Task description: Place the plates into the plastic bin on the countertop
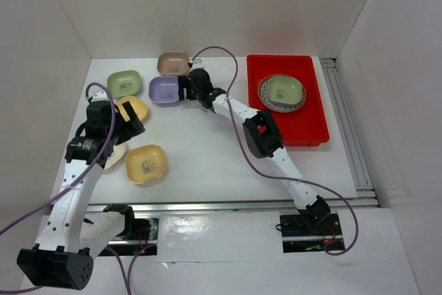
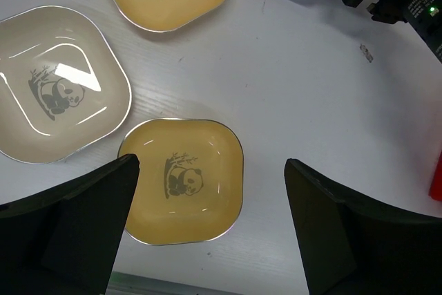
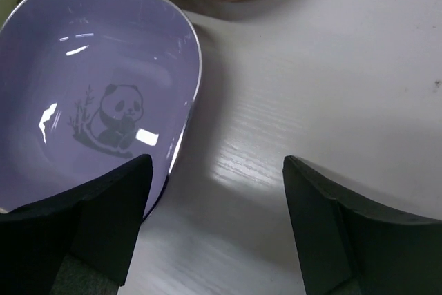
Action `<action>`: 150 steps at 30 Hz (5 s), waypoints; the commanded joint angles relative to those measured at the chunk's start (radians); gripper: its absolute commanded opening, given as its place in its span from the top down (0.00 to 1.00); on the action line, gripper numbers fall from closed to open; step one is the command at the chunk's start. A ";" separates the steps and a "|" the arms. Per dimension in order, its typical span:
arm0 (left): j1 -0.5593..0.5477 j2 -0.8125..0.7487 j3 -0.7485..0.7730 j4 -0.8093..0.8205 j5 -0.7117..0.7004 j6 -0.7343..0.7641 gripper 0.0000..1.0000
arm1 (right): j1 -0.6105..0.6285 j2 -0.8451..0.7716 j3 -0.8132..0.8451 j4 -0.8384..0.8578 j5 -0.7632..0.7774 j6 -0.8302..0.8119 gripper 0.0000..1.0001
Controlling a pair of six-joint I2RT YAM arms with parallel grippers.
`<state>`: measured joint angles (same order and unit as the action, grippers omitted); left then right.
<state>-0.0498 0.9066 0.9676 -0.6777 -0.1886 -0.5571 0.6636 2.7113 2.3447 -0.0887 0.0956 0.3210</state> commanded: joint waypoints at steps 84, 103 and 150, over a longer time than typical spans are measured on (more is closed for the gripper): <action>-0.005 1.633 1.339 0.500 -0.012 0.218 0.10 | -0.190 -1.335 -1.239 0.116 0.246 -0.120 0.00; 0.002 1.599 1.208 0.523 0.092 0.108 1.00 | -0.011 -1.371 -1.226 0.116 0.377 -0.160 0.00; -0.458 0.543 0.413 0.505 -0.095 -0.055 0.00 | -0.492 -0.995 -0.952 -0.002 0.050 0.070 1.00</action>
<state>-0.4919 1.5551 1.3449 -0.0570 -0.1997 -0.5762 0.2649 1.8042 1.3548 -0.0216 -0.0071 0.3691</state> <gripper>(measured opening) 0.997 0.143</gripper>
